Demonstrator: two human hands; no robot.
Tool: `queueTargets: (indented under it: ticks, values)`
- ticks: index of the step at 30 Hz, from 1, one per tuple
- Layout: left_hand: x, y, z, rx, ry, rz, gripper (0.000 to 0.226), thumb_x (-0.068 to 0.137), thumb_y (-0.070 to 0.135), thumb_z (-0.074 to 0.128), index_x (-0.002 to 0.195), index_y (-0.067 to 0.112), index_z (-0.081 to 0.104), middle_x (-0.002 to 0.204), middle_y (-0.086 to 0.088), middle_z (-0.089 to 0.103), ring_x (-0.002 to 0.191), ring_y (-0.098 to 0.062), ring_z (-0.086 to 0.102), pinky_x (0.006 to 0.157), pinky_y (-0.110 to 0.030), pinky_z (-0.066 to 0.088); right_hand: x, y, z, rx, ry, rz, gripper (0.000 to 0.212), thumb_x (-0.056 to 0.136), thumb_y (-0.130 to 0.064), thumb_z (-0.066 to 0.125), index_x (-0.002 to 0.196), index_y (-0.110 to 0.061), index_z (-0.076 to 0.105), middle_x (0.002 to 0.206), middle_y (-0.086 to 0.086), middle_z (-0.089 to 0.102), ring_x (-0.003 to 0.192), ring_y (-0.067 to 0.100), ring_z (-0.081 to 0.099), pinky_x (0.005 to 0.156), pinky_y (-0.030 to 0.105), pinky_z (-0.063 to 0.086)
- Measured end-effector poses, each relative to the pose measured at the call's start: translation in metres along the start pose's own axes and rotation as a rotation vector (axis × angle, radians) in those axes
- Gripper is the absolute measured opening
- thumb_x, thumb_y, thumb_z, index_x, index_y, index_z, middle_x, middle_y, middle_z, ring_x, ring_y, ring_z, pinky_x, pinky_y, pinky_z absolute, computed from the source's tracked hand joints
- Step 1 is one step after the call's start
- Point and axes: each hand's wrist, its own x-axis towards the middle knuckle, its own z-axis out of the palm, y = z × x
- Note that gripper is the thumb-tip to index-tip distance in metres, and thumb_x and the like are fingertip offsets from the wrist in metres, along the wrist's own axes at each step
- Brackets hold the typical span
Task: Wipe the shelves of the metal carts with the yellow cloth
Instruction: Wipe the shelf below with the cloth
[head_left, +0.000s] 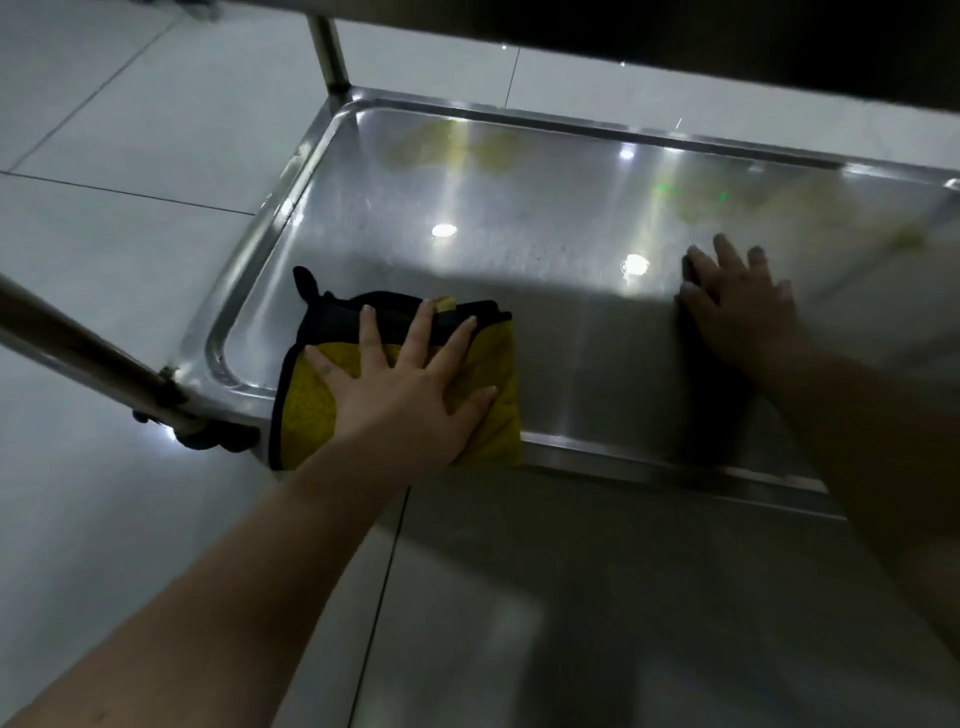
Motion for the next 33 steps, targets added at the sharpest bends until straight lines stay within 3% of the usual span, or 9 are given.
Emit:
queueTargets:
  ticks: [5, 8, 11, 15, 20, 27, 33]
  values:
    - [0.006, 0.066, 0.006, 0.042, -0.037, 0.161, 0.072, 0.085, 0.08, 0.004, 0.143, 0.053, -0.028, 0.158, 0.007, -0.033, 0.141, -0.044, -0.03, 0.098, -0.082, -0.011, -0.007, 0.004, 0.007, -0.049, 0.045, -0.003, 0.055, 0.104, -0.043, 0.027, 0.156, -0.03, 0.018, 0.164, 0.001, 0.014, 0.148, 0.035, 0.013, 0.114, 0.061, 0.014]
    - [0.048, 0.099, 0.001, 0.011, -0.008, 0.219, 0.073, 0.086, 0.081, 0.008, 0.146, 0.053, -0.022, 0.16, 0.007, -0.029, 0.143, -0.044, -0.028, 0.098, -0.083, -0.012, -0.008, 0.006, 0.009, -0.077, 0.039, 0.002, 0.055, 0.104, -0.044, 0.025, 0.156, -0.029, 0.016, 0.164, 0.002, 0.013, 0.149, 0.034, 0.012, 0.114, 0.06, 0.014]
    - [0.111, 0.123, -0.017, -0.016, 0.04, 0.216, 0.073, 0.087, 0.081, 0.015, 0.149, 0.054, -0.013, 0.163, 0.006, -0.02, 0.145, -0.045, -0.021, 0.097, -0.084, -0.01, -0.008, 0.002, 0.01, -0.053, 0.025, 0.009, 0.055, 0.104, -0.045, 0.023, 0.156, -0.031, 0.014, 0.165, 0.0, 0.009, 0.15, 0.032, 0.009, 0.115, 0.06, 0.01]
    - [0.165, 0.139, -0.042, -0.03, -0.015, 0.153, 0.075, 0.086, 0.082, 0.02, 0.15, 0.055, -0.008, 0.164, 0.005, -0.016, 0.146, -0.043, -0.019, 0.098, -0.084, -0.01, -0.007, 0.002, 0.009, -0.017, 0.025, 0.004, 0.055, 0.104, -0.046, 0.021, 0.156, -0.035, 0.009, 0.165, -0.003, 0.004, 0.151, 0.028, 0.002, 0.117, 0.058, 0.005]
    - [0.134, 0.13, -0.024, -0.029, 0.074, 0.204, 0.071, 0.088, 0.079, 0.014, 0.151, 0.052, -0.006, 0.165, 0.006, -0.012, 0.148, -0.04, -0.015, 0.103, -0.08, -0.006, -0.004, 0.004, 0.009, 0.001, 0.035, 0.01, 0.055, 0.104, -0.047, 0.022, 0.156, -0.037, 0.01, 0.165, -0.005, 0.005, 0.152, 0.026, 0.002, 0.118, 0.057, 0.005]
    - [0.019, 0.112, 0.011, 0.026, -0.005, 0.25, 0.069, 0.084, 0.08, 0.001, 0.141, 0.056, -0.029, 0.159, 0.009, -0.031, 0.143, -0.037, -0.032, 0.103, -0.078, -0.011, -0.008, 0.001, 0.011, -0.032, 0.046, 0.018, 0.055, 0.104, -0.046, 0.019, 0.157, -0.034, 0.008, 0.165, -0.003, 0.003, 0.152, 0.027, 0.001, 0.118, 0.057, 0.004]
    - [0.094, 0.136, -0.008, -0.012, 0.07, 0.229, 0.07, 0.087, 0.081, 0.009, 0.148, 0.055, -0.013, 0.163, 0.008, -0.019, 0.146, -0.041, -0.021, 0.099, -0.082, -0.01, -0.01, 0.001, 0.011, -0.004, 0.029, 0.029, 0.055, 0.104, -0.047, 0.018, 0.156, -0.035, 0.009, 0.165, -0.003, 0.004, 0.152, 0.027, 0.001, 0.118, 0.055, 0.002]
